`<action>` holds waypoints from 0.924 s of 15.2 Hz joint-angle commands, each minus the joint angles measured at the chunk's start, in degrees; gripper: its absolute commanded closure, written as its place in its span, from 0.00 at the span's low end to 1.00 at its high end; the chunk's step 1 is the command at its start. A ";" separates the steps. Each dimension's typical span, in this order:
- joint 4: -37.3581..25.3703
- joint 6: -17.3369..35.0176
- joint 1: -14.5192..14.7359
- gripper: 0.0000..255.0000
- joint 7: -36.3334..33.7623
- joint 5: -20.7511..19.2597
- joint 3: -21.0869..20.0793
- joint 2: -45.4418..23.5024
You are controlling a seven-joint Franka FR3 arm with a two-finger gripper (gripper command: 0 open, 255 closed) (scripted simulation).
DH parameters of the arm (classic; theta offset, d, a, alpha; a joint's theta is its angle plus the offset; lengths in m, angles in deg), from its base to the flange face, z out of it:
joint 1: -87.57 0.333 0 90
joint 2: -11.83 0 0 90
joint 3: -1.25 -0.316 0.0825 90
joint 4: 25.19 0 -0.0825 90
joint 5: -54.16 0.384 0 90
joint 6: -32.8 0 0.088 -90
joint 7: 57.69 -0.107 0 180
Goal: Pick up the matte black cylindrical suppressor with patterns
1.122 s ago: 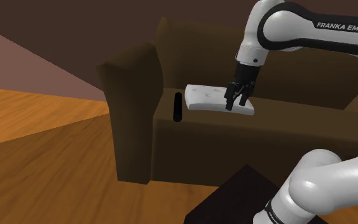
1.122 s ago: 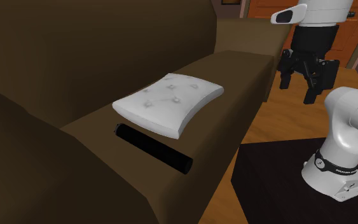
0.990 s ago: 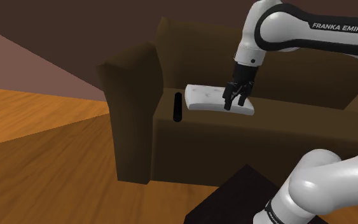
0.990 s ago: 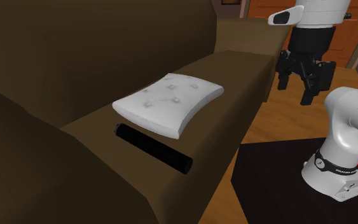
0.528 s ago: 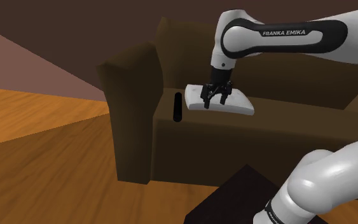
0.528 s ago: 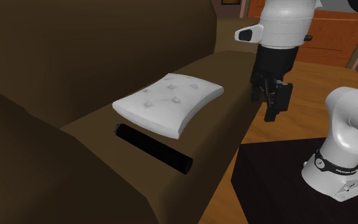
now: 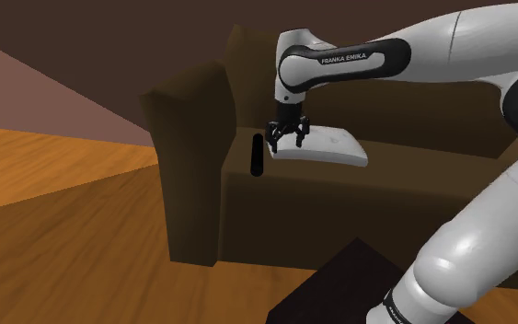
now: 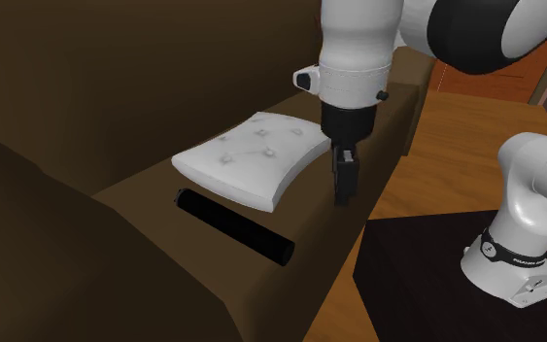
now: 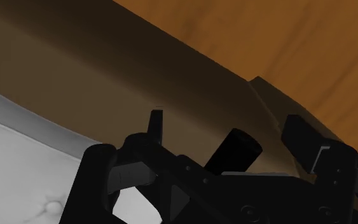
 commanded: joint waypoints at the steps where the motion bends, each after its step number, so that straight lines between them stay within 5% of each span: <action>1: -3.65 0.47 -0.27 0.00 -2.62 -1.83 -0.41 -4.75; 14: -40.23 -7.20 1.59 0.00 -13.90 -12.28 2.32 -38.09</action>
